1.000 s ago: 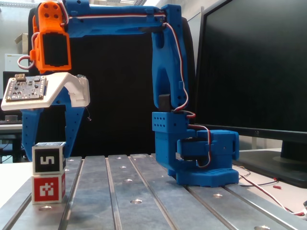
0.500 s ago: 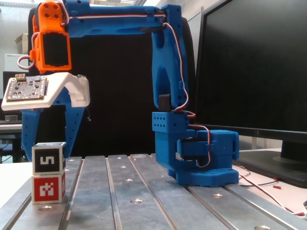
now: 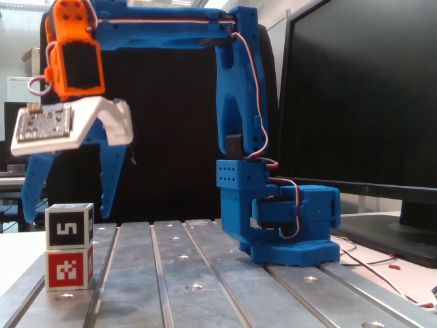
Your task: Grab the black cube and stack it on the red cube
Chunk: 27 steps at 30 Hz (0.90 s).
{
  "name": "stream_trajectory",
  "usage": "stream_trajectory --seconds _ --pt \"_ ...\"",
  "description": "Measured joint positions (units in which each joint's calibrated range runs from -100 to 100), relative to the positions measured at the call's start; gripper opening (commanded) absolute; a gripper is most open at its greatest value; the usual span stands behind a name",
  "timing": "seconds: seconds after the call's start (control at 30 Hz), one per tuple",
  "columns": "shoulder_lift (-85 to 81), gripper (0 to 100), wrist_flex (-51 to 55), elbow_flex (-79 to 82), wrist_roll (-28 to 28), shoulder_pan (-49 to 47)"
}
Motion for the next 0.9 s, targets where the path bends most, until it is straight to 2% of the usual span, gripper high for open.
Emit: stream_trajectory --seconds 0.23,0.47,0.73,0.9 --pt "0.0 32 7.48 -7.25 0.05 0.07" --pt "-1.78 31 8.59 -8.79 0.52 0.07" --pt "-4.06 12 8.59 -8.79 6.98 6.89" --pt "-4.06 9 8.59 -8.79 11.18 11.7"
